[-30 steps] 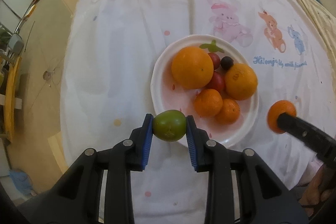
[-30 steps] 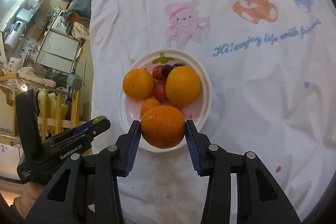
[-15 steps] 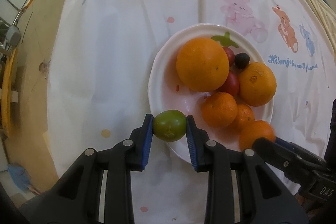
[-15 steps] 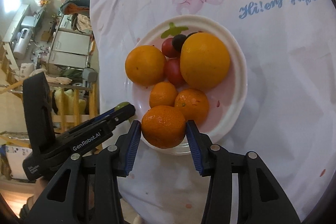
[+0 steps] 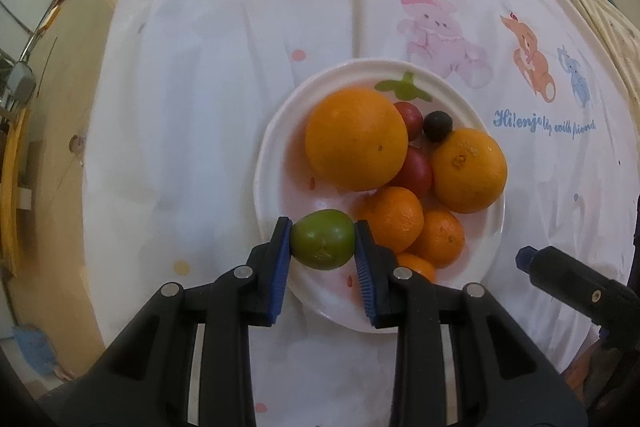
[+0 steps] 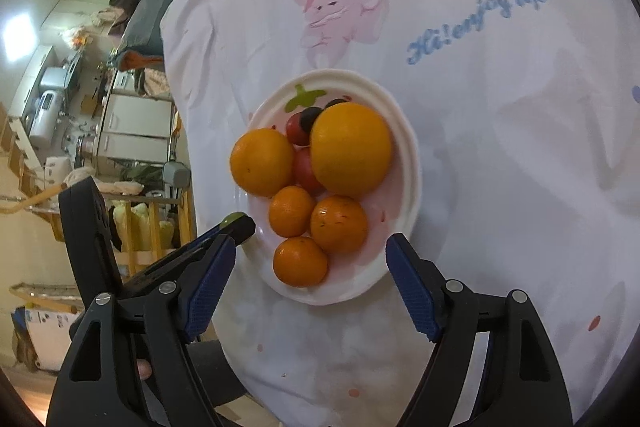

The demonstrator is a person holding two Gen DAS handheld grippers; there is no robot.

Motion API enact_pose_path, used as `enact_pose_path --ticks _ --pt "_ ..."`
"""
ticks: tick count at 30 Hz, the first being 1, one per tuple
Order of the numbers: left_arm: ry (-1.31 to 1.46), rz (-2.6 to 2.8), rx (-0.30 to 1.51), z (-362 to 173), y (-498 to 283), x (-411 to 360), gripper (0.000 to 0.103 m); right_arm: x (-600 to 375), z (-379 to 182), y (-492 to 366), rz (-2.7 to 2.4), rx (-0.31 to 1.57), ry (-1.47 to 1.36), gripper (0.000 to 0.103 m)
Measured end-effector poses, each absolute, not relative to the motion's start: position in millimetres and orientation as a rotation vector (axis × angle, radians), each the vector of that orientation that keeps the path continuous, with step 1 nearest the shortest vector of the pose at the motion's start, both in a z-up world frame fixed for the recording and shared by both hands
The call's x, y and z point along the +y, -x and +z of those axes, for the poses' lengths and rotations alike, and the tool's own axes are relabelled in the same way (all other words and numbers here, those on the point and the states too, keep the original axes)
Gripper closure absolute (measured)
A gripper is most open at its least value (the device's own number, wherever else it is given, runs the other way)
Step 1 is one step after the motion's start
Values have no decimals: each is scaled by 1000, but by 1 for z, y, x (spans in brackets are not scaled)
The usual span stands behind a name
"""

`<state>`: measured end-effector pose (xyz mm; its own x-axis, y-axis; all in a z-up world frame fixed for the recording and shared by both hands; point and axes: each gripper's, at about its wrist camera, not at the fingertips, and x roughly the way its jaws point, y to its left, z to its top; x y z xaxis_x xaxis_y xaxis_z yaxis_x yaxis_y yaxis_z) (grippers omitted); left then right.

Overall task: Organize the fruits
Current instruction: 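Lower the tangerine and lime onto the plate and open both grippers, then withdraw both open grippers from the plate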

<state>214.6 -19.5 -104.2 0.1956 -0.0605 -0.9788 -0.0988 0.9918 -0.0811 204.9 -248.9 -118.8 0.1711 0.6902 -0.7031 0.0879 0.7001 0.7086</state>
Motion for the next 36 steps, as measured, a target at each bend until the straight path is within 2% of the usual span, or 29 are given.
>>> enact_pose_path --ticks 4,5,6,8,10,11,12,16,19,23,31,36 --pt "144 16 1401 -112 -218 -22 75 -250 -119 -205 480 1354 -716 23" --pt "140 15 1410 -114 -218 -23 71 -249 -118 -205 479 1352 -713 23" --pt "134 16 1421 -116 -217 -24 62 -249 -118 -206 477 1350 -712 23" --pt "135 10 1417 -116 -215 -23 58 -249 -118 -206 476 1348 -710 23" --pt "144 -6 1422 -114 -214 -24 46 -249 -118 -206 475 1347 -711 23" --pt "150 -12 1420 -111 -213 -24 32 -249 -117 -207 474 1347 -712 23" --pt "148 -3 1412 -108 -212 -24 23 -250 -117 -207 472 1347 -712 23" --pt "133 5 1375 -93 -206 -23 21 -255 -109 -206 467 1331 -698 22" --pt "115 17 1346 -79 -197 -17 21 -258 -95 -202 464 1302 -651 15" --pt "111 47 1298 -58 -180 -6 21 -256 -70 -184 458 1240 -532 12" --pt "114 38 1116 -9 -122 -2 20 -253 -34 -132 383 1103 -344 0" --pt "116 36 1049 -2 -83 -2 10 -253 -25 -99 319 1008 -277 0"
